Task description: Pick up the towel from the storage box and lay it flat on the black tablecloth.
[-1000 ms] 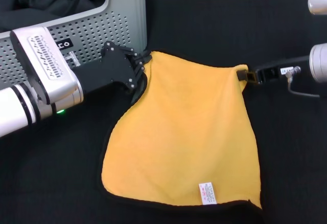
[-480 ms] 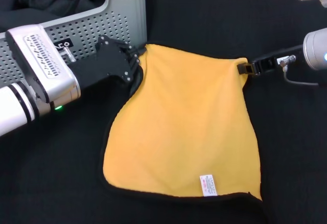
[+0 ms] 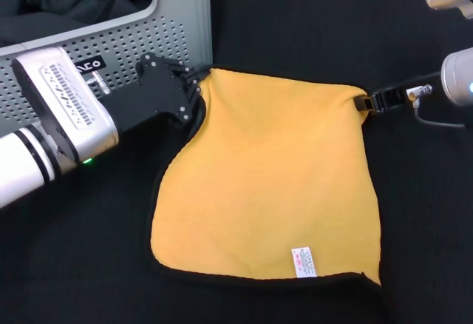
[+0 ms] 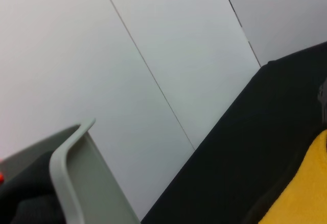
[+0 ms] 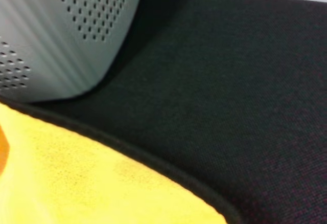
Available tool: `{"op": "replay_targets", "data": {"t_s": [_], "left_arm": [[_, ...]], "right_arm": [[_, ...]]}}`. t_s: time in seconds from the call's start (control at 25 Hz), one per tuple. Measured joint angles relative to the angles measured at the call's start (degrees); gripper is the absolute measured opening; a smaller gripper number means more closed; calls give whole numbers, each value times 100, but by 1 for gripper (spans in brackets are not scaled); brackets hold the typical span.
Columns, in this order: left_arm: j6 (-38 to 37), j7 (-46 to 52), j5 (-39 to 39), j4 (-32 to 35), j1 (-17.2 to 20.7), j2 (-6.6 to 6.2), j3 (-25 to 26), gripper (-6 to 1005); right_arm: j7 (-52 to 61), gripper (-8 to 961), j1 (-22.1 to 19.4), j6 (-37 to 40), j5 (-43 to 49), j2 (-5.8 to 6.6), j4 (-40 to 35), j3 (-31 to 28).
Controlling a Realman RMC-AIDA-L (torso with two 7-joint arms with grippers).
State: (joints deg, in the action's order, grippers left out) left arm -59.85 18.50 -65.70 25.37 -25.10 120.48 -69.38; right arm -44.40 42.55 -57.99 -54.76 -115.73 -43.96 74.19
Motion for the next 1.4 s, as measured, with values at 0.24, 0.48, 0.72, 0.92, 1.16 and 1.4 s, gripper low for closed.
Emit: {"op": "replay_targets", "data": {"t_s": [0.24,0.48,0.72,0.92,1.16,1.4], "left_arm": [[-65,-681,433,-436,-181,19,-14,33],[-11,-663,450,-499,-269,19,-14,36],[147,-582,530,-499,-273,14,-14,108],[228,-494,570,-479,-204,-5,-18,286],[30,322,500,-270,105,-37,-20,558],[-575,1278,429,251,718,-50,-23,725]], "right_arm": [[-71,4,10,109,3,-16,54,18],[-99,93,5,364,-7,-25,74,42],[-178,317,-60,506,-39,-18,58,41],[-401,527,-182,503,-76,-24,-159,37],[-752,648,-1037,450,-376,-33,-1460,57],[-1635,651,-2102,217,-1550,24,-2663,0]]}}
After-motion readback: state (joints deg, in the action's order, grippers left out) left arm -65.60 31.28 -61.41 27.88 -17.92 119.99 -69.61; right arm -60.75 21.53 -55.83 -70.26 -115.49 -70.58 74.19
